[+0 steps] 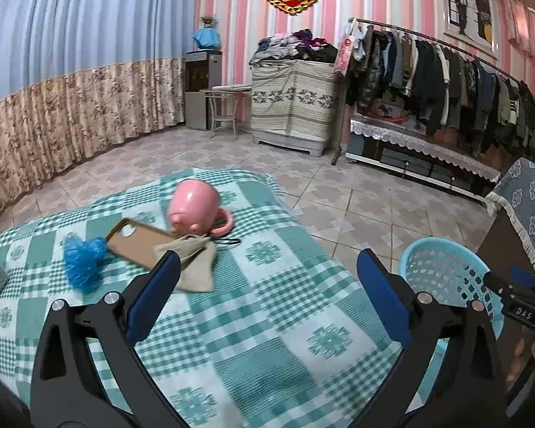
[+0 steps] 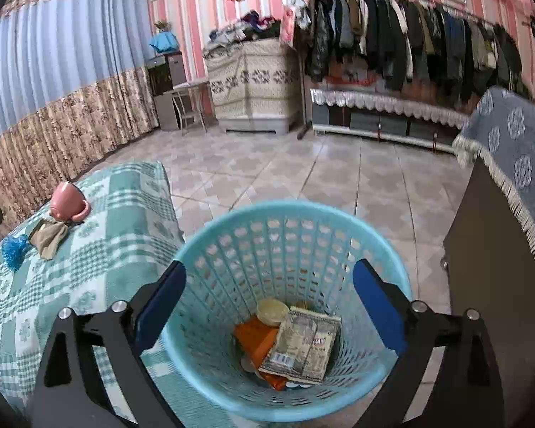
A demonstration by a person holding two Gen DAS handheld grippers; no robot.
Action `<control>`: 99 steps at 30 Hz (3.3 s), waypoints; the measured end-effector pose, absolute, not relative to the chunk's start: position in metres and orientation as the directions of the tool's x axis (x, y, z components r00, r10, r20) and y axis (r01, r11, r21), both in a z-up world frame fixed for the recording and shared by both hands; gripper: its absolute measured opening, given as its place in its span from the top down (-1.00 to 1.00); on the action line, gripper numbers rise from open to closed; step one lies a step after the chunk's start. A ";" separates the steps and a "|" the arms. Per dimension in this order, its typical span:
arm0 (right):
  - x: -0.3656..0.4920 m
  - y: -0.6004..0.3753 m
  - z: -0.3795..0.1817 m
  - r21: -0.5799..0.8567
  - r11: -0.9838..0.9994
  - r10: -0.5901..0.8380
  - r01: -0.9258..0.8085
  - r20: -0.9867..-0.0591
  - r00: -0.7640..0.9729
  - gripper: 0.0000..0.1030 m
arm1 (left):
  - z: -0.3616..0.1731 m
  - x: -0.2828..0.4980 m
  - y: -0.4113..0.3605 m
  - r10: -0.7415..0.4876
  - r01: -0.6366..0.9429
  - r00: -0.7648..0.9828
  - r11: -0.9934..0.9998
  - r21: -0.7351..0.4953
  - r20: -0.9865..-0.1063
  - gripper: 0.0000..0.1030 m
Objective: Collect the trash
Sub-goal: 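Open the left tool dropping the bowl while the right tool drops the packet into the basket, then move both open tools back over the tablecloth toward the blue bag and beige cloth, then grasp the blue plastic bag with the left tool while the right tool grasps the beige cloth bag, then carry the blue bag and beige cloth bag with both tools over the basket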
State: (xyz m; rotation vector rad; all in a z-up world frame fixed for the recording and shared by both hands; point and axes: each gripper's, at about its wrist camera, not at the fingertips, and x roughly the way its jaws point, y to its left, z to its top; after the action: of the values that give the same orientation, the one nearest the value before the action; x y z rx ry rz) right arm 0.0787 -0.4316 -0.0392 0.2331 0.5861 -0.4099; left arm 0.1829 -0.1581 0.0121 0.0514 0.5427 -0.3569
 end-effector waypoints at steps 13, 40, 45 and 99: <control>0.088 -0.371 -0.011 0.075 0.929 -0.274 0.361 -0.517 0.811 -0.86 | 0.014 0.176 -0.065 -0.228 0.233 0.836 0.971 -0.053 -0.499 -0.89; 0.276 -0.211 -0.069 0.019 0.999 -0.023 0.047 -0.653 0.757 -0.85 | -0.082 0.347 0.047 -0.046 0.000 0.679 0.998 -0.062 -0.733 -0.42; 0.305 -0.187 -0.083 0.041 0.999 0.025 0.003 -0.677 0.736 -0.85 | -0.096 0.355 0.058 -0.057 -0.008 0.645 0.997 -0.082 -0.762 0.17; 0.024 -0.418 0.002 0.141 0.924 -0.252 0.355 -0.472 0.845 0.93 | -0.004 0.173 -0.209 -0.402 0.493 0.708 0.870 -0.001 -0.581 0.27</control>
State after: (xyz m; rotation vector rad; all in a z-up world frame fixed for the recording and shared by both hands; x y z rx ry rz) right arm 0.0235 -0.4182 0.0025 0.2279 0.4652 -0.3229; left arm 0.1733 -0.2095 -0.0037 0.1587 0.6068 -0.4989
